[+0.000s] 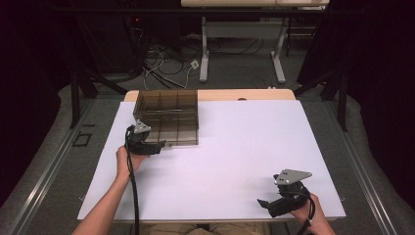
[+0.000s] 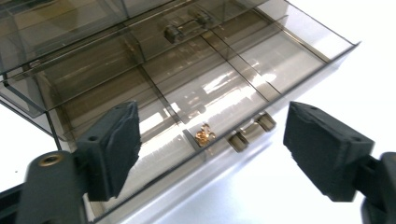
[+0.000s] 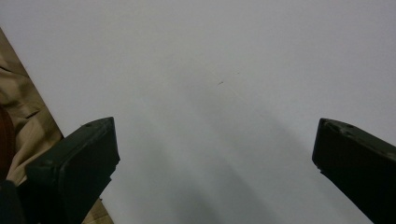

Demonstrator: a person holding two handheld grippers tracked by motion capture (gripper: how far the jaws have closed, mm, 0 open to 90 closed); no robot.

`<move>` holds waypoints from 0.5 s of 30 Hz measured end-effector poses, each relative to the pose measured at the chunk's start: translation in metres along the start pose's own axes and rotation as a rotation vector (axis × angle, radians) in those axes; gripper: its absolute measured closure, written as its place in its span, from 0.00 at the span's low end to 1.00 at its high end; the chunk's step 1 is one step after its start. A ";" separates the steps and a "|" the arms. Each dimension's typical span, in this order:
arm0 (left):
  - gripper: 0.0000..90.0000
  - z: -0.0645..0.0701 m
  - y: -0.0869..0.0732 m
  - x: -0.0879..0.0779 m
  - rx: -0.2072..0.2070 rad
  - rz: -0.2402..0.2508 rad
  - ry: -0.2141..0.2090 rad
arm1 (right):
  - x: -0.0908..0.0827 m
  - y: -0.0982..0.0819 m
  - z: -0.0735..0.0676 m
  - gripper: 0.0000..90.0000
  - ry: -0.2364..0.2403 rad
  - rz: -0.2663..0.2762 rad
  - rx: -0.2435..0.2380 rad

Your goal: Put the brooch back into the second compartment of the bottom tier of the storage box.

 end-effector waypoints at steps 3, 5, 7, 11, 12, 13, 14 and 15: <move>0.17 0.004 0.000 -0.004 0.018 -0.012 -0.010 | 0.000 0.000 0.000 0.00 0.000 -0.001 0.000; 0.15 0.006 -0.001 -0.006 0.025 -0.021 -0.015 | 0.000 0.000 0.000 0.00 0.002 0.000 -0.002; 0.13 0.008 -0.001 -0.008 0.027 -0.029 -0.014 | 0.000 0.000 0.000 0.00 0.004 0.001 -0.006; 0.09 0.010 -0.002 -0.011 0.046 -0.043 -0.014 | 0.000 0.000 0.000 0.00 0.001 0.000 -0.004; 0.08 0.010 -0.002 -0.011 0.047 -0.043 -0.013 | 0.000 0.000 0.000 0.00 0.000 0.000 -0.005; 0.07 0.011 -0.003 -0.012 0.043 -0.052 -0.017 | 0.000 0.000 0.000 0.00 0.000 0.000 -0.005; 0.06 0.011 -0.003 -0.013 0.041 -0.055 -0.015 | 0.000 0.000 0.000 0.00 0.000 0.000 -0.005; 0.06 0.011 -0.003 -0.014 0.038 -0.048 -0.014 | 0.000 0.000 0.000 0.00 0.000 0.000 -0.005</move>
Point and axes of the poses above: each handheld gripper's, and its own axes: x roughly forward along the jaws, y roughly out of its top, z roughly to its right, the point moved 6 cm from there along x, roughly forward along the jaws, and after that the axes turned 9 degrees about z, right-handed, at the moved point
